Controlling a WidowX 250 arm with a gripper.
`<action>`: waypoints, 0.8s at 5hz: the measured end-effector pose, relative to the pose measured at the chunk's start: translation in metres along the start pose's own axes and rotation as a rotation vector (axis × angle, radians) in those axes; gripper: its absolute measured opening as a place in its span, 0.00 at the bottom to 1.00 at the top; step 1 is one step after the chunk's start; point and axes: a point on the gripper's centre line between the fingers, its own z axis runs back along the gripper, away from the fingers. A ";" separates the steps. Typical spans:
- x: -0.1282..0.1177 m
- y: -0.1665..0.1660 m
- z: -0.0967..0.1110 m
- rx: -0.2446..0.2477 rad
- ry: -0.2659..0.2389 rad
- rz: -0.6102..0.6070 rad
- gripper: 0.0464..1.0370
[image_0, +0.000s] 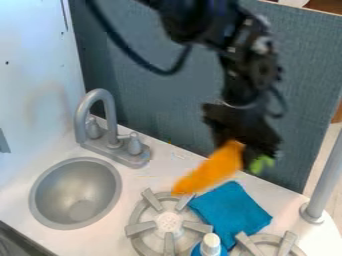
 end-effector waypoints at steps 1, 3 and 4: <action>0.001 -0.033 -0.020 -0.022 0.052 0.125 0.56; 0.005 -0.088 -0.050 -0.029 0.121 0.325 0.56; -0.002 -0.093 -0.071 0.019 0.141 0.312 0.56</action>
